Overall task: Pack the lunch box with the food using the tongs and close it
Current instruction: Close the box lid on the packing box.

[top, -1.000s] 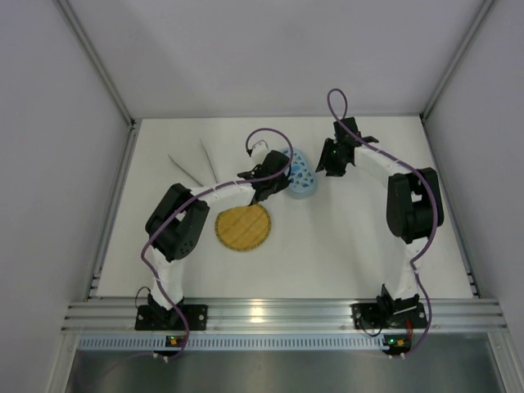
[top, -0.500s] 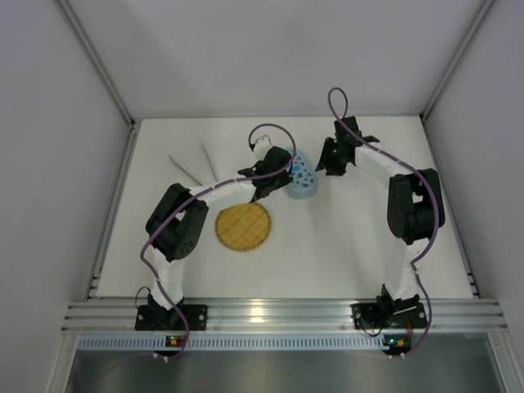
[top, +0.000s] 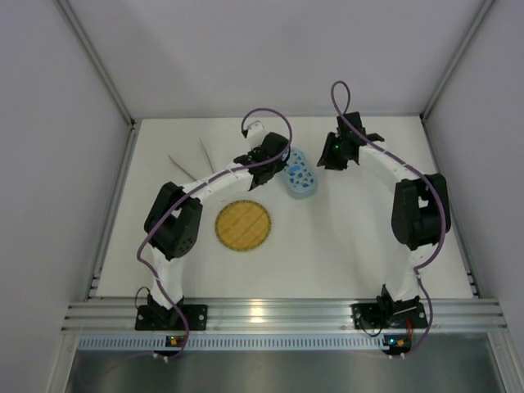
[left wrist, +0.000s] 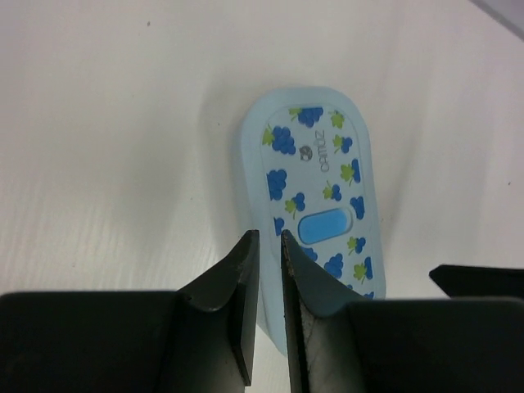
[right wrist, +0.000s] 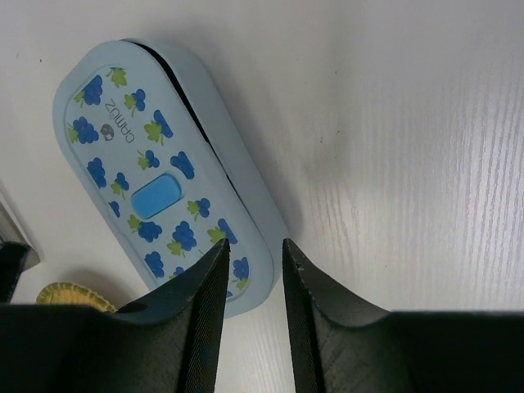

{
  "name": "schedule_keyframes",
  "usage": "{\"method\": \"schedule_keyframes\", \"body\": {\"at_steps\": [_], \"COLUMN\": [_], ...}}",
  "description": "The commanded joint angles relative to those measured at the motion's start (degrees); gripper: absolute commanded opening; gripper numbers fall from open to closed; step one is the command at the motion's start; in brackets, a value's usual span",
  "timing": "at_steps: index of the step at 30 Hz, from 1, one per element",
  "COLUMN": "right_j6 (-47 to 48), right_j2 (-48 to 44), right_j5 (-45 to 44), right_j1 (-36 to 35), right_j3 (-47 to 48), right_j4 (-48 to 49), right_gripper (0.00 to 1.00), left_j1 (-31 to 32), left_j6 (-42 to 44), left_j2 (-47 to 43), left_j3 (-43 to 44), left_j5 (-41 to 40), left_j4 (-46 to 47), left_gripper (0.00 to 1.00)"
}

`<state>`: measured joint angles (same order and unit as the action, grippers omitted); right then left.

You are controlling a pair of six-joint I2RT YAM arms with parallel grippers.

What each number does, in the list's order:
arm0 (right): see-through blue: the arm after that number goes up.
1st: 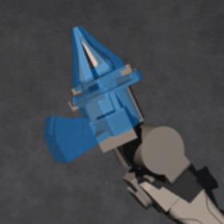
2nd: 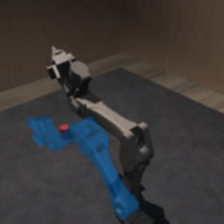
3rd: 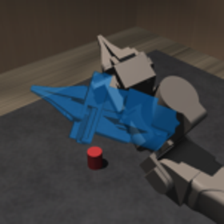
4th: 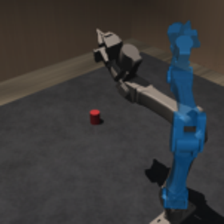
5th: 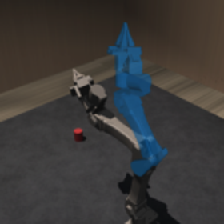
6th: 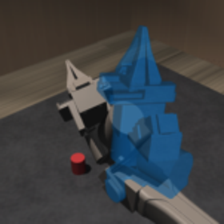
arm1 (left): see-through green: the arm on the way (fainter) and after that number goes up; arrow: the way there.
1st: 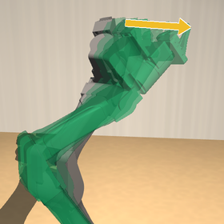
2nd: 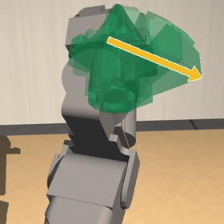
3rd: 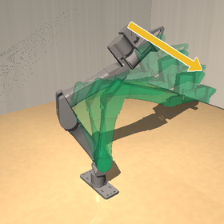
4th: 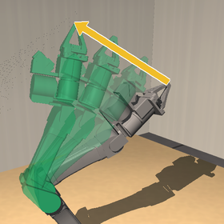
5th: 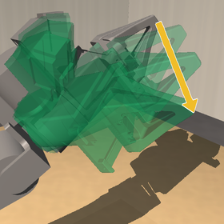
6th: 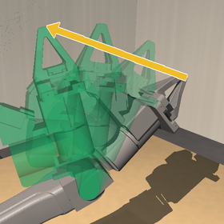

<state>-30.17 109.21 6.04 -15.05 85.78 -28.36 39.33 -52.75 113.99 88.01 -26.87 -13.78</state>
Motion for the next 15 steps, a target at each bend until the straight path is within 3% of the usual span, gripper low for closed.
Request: {"method": "schedule_keyframes", "body": {"at_steps": [1, 15], "right_j6": [0.8, 0.8], "right_j2": [-4.0, 2.3], "right_j5": [0.6, -5.8], "right_j1": [-2.5, -2.5], "right_j3": [1.8, 10.0], "right_j4": [0.4, -1.6], "right_gripper": [0.31, 0.32], "left_j1": [-1.7, -4.0], "left_j6": [0.5, -1.8], "left_j2": [1.2, 6.2], "left_j3": [4.7, 7.4], "left_j5": [-2.4, 1.1], "left_j4": [-2.2, -3.9], "left_gripper": [0.21, 0.20]}}
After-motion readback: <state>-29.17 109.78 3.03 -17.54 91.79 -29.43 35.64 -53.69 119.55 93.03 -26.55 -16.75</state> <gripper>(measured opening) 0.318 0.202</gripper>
